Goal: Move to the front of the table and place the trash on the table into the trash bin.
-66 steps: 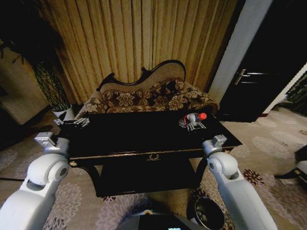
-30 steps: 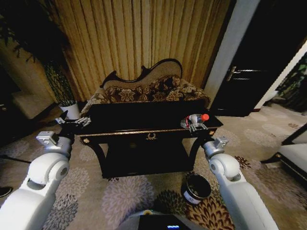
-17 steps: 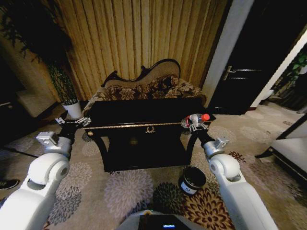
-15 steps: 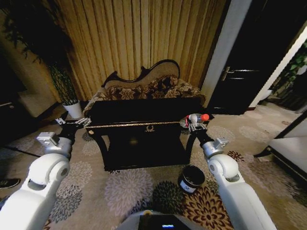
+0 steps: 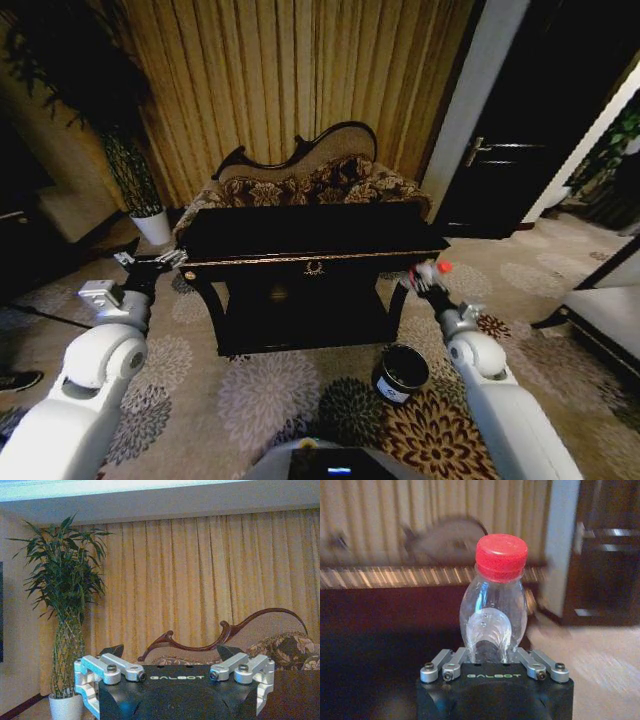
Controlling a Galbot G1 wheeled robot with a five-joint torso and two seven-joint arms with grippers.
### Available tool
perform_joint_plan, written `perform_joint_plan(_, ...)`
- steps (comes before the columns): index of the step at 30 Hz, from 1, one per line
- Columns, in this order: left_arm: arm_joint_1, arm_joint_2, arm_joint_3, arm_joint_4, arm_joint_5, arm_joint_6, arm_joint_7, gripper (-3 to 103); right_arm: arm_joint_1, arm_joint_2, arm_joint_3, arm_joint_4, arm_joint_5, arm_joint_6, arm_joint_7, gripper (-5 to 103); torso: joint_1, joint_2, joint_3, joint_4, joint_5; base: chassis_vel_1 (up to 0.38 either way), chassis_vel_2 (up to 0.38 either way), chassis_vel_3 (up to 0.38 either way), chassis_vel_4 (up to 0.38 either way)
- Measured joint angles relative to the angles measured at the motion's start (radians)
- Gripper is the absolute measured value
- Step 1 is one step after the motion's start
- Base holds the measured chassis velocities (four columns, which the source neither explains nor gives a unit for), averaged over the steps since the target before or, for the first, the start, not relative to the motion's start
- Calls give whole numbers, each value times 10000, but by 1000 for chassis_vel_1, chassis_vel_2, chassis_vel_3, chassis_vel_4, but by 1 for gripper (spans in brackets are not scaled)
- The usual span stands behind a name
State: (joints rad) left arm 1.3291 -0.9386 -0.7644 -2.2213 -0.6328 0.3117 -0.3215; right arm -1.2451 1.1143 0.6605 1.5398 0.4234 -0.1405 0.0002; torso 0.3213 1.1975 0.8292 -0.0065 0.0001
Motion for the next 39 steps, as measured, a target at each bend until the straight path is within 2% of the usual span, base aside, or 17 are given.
perform_joint_plan(2, 0, 12, 11, 0, 3, -29, 8, 100, 201, 123, -176, -1317, -603, 310, 1, 27, 1, 0, 0, -3, 0, 0, 0, 0, 0)
perform_joint_plan(3, 0, 12, 11, 0, 3, -29, 8, 100, 201, 123, -176, -1317, -603, 310, 1, 27, 1, 0, 0, -3, 0, 0, 0, 0, 0)
perform_joint_plan(6, 2, 76, -11, 18, 3, -146, 16, 100, 824, 368, -476, -3183, -1208, 873, 0, 27, 2, -1, 1, -1, -1, 0, 0, 0, 0)
perform_joint_plan(13, 21, 286, -71, 131, 1, -299, 18, 100, 1755, 543, -618, -5254, -1735, 993, -3, 27, 2, -1, 1, 1, -1, 0, 0, 0, 0)
perform_joint_plan(22, -22, 353, 0, 326, -8, -392, 39, 100, 1595, 692, -578, -5191, -1807, 958, -3, 27, 2, 0, 0, -3, -4, 0, 0, 0, 0)
perform_joint_plan(24, 6, 348, 19, 320, -6, -392, 51, 100, 1601, 724, -576, -5138, -1799, 937, -3, 25, 1, -1, 1, 0, -3, 0, 0, 0, 0)
perform_joint_plan(25, 17, 347, 30, 301, 0, -393, 79, 100, 1615, 770, -572, -5035, -1804, 907, -3, 30, 2, -1, 0, 1, -2, 0, 0, 0, 0)
perform_joint_plan(26, 17, 347, 30, 301, 0, -393, 79, 100, 1615, 770, -572, -5035, -1804, 907, -3, 30, 2, -1, 0, 1, -2, 0, 0, 0, 0)
perform_joint_plan(29, 0, 366, 31, 306, 6, -420, 101, 100, 1652, 908, -558, -4809, -1809, 886, -3, 46, 2, -1, 1, -2, -3, 0, 0, 0, 0)
perform_joint_plan(30, 0, 366, 31, 306, 6, -420, 101, 100, 1652, 908, -558, -4809, -1809, 886, -3, 46, 2, -1, 1, -2, -3, 0, 0, 0, 0)
perform_joint_plan(33, 71, 379, -13, 305, 8, -480, 122, 100, 1708, 1009, -546, -4686, -1836, 886, -3, 62, 2, -1, 0, 2, -3, 0, 0, 0, 0)
perform_joint_plan(34, 71, 379, -13, 305, 8, -480, 122, 100, 1708, 1009, -546, -4686, -1836, 886, -3, 62, 2, -1, 0, 2, -3, 0, 0, 0, 0)
perform_joint_plan(36, 117, 361, -27, 308, 9, -562, 127, 100, 1687, 1011, -529, -4590, -1882, 886, -3, 73, 2, -1, 1, 0, -3, 0, 0, 0, 0)
perform_joint_plan(38, 128, 360, -28, 318, 9, -586, 128, 100, 1679, 1008, -520, -4573, -1893, 896, -3, 73, 2, -1, 1, -2, -2, 0, 0, 0, 0)
perform_joint_plan(39, 133, 359, -29, 322, 9, -609, 128, 100, 1669, 994, -510, -4543, -1899, 924, -3, 84, 2, -1, 1, -2, -2, 0, 0, 0, 0)
